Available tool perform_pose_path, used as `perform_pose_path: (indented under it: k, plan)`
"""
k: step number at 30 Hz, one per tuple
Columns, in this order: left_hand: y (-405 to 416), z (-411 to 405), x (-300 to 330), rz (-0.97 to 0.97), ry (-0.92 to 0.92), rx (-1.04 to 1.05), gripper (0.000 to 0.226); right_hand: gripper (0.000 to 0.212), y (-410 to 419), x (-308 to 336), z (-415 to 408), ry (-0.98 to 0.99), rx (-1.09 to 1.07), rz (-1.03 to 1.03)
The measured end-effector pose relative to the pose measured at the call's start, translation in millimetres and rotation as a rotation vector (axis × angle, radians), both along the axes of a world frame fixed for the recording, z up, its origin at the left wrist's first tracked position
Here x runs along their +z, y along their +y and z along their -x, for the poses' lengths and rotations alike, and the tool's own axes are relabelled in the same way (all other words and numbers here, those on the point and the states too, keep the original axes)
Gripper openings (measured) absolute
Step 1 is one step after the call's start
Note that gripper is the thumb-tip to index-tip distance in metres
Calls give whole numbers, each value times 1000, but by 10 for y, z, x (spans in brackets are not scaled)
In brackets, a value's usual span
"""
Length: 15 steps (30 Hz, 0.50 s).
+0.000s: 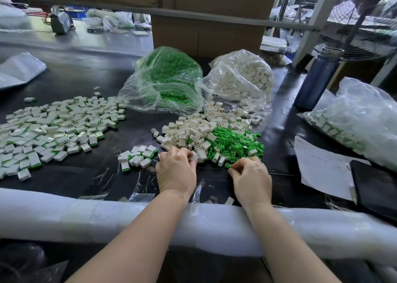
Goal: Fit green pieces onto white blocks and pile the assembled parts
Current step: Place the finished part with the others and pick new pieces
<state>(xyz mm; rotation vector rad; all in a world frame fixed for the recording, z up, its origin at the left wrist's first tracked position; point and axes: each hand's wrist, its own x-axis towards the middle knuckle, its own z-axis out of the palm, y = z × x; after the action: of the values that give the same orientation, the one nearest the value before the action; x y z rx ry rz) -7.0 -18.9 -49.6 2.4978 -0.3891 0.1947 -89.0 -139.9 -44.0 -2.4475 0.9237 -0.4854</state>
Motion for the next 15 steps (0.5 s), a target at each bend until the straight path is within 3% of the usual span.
perform_pose_path:
  k: [9, 15]
  plan:
    - [17, 58, 71, 249, 38, -223, 14, 25, 16, 0, -14, 46, 26, 71]
    - [3, 86, 82, 323, 164, -402, 17, 7, 11, -16, -13, -12, 40, 80]
